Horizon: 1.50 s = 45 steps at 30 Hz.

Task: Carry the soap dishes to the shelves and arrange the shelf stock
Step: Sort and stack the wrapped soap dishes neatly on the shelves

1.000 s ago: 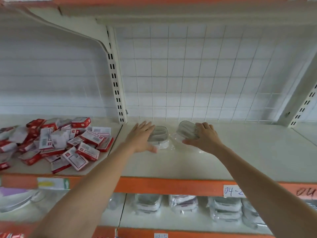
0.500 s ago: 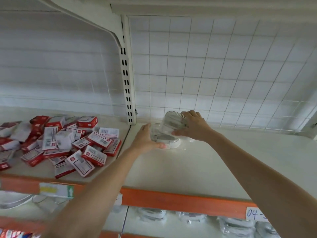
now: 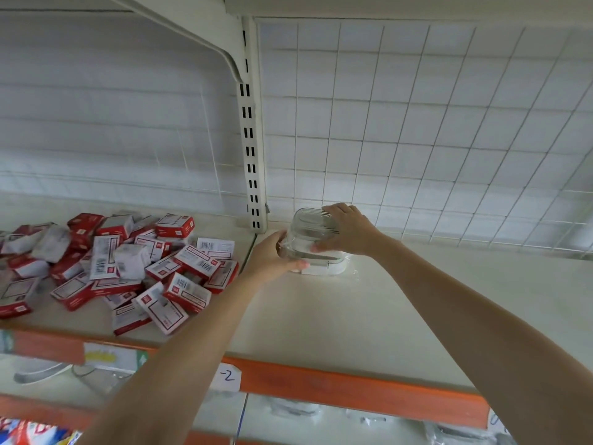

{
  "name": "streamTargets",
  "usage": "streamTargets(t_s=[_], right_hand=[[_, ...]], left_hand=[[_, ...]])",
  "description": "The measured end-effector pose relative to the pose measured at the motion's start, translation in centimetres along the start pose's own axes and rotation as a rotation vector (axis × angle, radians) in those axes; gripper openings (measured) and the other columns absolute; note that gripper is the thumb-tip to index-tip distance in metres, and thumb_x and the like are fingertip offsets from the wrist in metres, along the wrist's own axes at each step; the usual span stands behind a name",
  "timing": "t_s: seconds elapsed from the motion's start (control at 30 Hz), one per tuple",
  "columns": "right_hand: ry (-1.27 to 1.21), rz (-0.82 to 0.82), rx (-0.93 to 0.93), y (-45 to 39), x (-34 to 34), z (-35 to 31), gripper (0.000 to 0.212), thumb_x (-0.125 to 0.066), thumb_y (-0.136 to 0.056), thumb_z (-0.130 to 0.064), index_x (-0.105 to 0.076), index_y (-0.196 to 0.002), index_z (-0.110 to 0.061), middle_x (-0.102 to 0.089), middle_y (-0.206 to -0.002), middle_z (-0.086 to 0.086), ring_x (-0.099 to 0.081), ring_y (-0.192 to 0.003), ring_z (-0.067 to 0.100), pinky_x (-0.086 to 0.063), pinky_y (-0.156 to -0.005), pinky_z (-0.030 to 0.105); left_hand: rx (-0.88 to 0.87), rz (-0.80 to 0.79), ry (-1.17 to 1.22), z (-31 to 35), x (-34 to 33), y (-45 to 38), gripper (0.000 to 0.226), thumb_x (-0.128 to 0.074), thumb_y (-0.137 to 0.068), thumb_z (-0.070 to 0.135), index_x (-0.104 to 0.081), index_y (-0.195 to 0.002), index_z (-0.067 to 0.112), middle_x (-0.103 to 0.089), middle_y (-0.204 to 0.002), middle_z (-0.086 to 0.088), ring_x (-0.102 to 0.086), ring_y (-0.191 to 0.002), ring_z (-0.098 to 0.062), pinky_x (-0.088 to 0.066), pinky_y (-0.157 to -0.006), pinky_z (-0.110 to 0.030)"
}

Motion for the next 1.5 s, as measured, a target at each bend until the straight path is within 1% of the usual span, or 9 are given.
streamTargets(t_s=[0.1, 0.17, 0.33, 0.5, 0.63, 0.77, 1.13, 1.4, 1.5], right_hand=[[0.011, -0.016, 0.027, -0.5, -0.5, -0.5, 0.094, -0.074, -0.071, -0.055, -0.03, -0.146, -0.019, -0.034, -0.148, -0.003, -0.026, -0.137, 0.02, -0.024, -0.113, 0.037], [0.021, -0.02, 0.034, -0.7, -0.7, -0.7, 0.095, -0.074, -0.071, -0.056, -0.029, -0.146, -0.019, -0.033, -0.148, -0.004, -0.025, -0.138, 0.02, -0.023, -0.112, 0.037], [0.016, -0.021, 0.05, -0.7, -0.9, -0.7, 0.094, -0.073, -0.072, -0.056, -0.029, -0.146, -0.019, -0.032, -0.149, -0.004, -0.025, -0.138, 0.02, -0.023, -0.113, 0.036], [0.023, -0.01, 0.055, -0.6, -0.9, -1.0, 0.094, -0.073, -0.073, -0.054, -0.028, -0.147, -0.018, -0.031, -0.15, -0.003, -0.024, -0.139, 0.02, -0.022, -0.112, 0.034], [0.033, 0.007, 0.052, -0.3, -1.0, -1.3, 0.095, -0.073, -0.073, -0.053, -0.026, -0.147, -0.018, -0.03, -0.151, -0.003, -0.024, -0.139, 0.019, -0.022, -0.113, 0.032], [0.046, 0.008, 0.055, -0.1, -0.9, -1.6, 0.096, -0.073, -0.073, -0.054, -0.025, -0.148, -0.017, -0.029, -0.151, -0.002, -0.024, -0.139, 0.019, -0.021, -0.112, 0.032], [0.038, 0.023, 0.053, 0.3, -1.2, -1.9, 0.096, -0.074, -0.074, -0.052, -0.024, -0.148, -0.017, -0.029, -0.151, -0.003, -0.023, -0.14, 0.018, -0.021, -0.113, 0.032], [0.054, -0.048, 0.065, 0.3, -1.1, -1.8, 0.103, -0.073, -0.073, -0.055, -0.019, -0.15, -0.015, -0.022, -0.155, -0.001, -0.018, -0.143, 0.019, -0.018, -0.115, 0.033], [0.06, -0.062, 0.069, 0.7, -0.5, -1.4, 0.105, -0.074, -0.073, -0.053, -0.015, -0.151, -0.012, -0.012, -0.159, 0.002, -0.009, -0.146, 0.018, -0.013, -0.117, 0.033]], left_hand=[[0.022, 0.0, 0.016, -0.3, 0.0, -0.1, 0.047, -0.086, -0.069, 0.02, -0.047, -0.09, 0.034, -0.045, -0.081, 0.023, -0.046, -0.073, 0.007, -0.038, -0.057, 0.002], [0.024, 0.013, 0.035, -0.4, 0.2, -0.1, 0.048, -0.087, -0.067, 0.023, -0.05, -0.096, 0.033, -0.047, -0.084, 0.024, -0.045, -0.075, 0.01, -0.038, -0.059, -0.001], [0.023, 0.028, 0.055, -0.2, 0.5, -0.1, 0.061, -0.089, -0.064, 0.023, -0.057, -0.117, 0.021, -0.058, -0.106, 0.012, -0.053, -0.099, -0.006, -0.038, -0.078, -0.017], [0.001, 0.033, 0.044, 0.1, 0.7, 0.1, 0.062, -0.087, -0.067, 0.021, -0.056, -0.121, 0.023, -0.056, -0.108, 0.013, -0.054, -0.107, -0.008, -0.036, -0.081, -0.015], [-0.011, 0.043, 0.045, 0.2, 1.2, 0.4, 0.052, -0.085, -0.07, 0.021, -0.062, -0.117, 0.023, -0.061, -0.104, 0.013, -0.059, -0.104, -0.007, -0.038, -0.065, -0.004], [-0.017, 0.044, 0.05, 0.4, 1.8, 0.5, 0.056, -0.087, -0.065, 0.023, -0.067, -0.117, 0.018, -0.07, -0.107, 0.007, -0.064, -0.101, -0.008, -0.042, -0.072, -0.004], [-0.073, 0.114, -0.088, 1.3, 1.9, 0.9, 0.044, -0.085, -0.066, 0.014, -0.071, -0.108, 0.013, -0.065, -0.082, 0.008, -0.055, -0.071, 0.002, -0.037, -0.058, -0.001], [-0.059, 0.125, -0.093, 1.4, 2.1, 1.3, 0.044, -0.084, -0.068, 0.013, -0.07, -0.109, 0.01, -0.067, -0.09, 0.003, -0.057, -0.083, -0.009, -0.036, -0.058, 0.0], [-0.048, 0.132, -0.091, 1.3, 2.0, 1.5, 0.047, -0.084, -0.069, 0.016, -0.068, -0.113, 0.013, -0.061, -0.091, 0.006, -0.058, -0.09, -0.011, -0.037, -0.066, -0.01]])
Point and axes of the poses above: each hand's wrist, its own y-axis away from the middle knuckle, its own x-axis out of the back of the hand, z = x × y, the point moved 7 cm from there along -y, towards the middle knuckle
